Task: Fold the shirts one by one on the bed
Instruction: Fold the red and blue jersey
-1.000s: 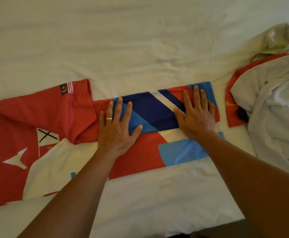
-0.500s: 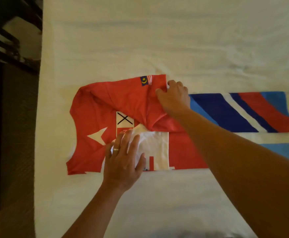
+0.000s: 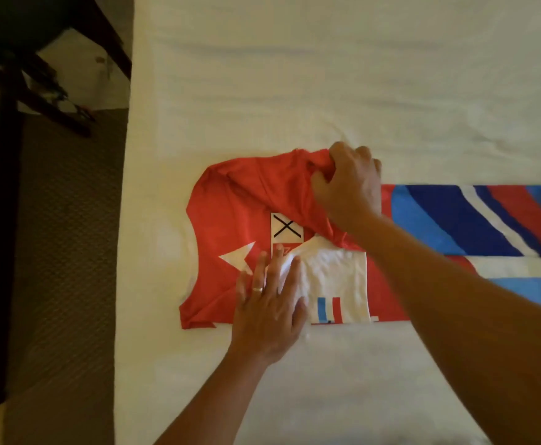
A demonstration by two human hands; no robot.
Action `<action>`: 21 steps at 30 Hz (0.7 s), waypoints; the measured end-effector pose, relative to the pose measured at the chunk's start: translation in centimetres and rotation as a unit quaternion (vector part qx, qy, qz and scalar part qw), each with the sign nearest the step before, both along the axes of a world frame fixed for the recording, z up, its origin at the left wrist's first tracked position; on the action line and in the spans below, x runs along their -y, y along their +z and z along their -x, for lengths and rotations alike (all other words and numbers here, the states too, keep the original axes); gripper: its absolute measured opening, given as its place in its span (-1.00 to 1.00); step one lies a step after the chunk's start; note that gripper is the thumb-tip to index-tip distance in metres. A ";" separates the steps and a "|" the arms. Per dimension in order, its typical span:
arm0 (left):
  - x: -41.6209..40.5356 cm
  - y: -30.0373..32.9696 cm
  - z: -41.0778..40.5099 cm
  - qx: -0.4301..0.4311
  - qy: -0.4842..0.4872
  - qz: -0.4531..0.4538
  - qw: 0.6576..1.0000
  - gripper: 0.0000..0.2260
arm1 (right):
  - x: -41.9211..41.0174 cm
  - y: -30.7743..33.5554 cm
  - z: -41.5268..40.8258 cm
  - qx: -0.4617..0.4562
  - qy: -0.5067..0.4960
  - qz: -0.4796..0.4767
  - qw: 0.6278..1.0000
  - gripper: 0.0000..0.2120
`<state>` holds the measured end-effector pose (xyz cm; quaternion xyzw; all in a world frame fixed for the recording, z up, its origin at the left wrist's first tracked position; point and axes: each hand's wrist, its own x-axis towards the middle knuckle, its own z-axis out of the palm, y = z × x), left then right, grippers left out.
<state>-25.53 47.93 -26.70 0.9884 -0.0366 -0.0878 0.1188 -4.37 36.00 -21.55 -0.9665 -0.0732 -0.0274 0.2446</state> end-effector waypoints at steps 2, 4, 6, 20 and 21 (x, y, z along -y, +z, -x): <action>-1.0 1.4 -0.4 0.041 0.033 0.073 0.996 -0.57 | -1.2 1.0 3.0 0.088 0.099 -0.010 0.991 -0.87; -1.9 3.2 -1.2 0.040 0.215 0.275 0.936 -0.68 | -2.2 1.6 6.4 0.099 0.177 -0.004 0.979 -0.93; -3.5 5.2 -2.9 -0.018 0.485 0.514 0.708 -0.73 | -2.5 1.5 9.9 0.086 0.231 -0.002 0.969 -0.95; -5.6 5.3 -1.3 -0.208 0.487 0.416 0.739 -0.93 | 0.7 -1.9 15.9 -0.327 -0.267 -0.129 0.897 -0.63; -5.4 5.3 -1.1 -0.204 0.495 0.424 0.730 -0.91 | 0.8 -2.0 15.2 -0.356 -0.268 -0.130 0.886 -0.68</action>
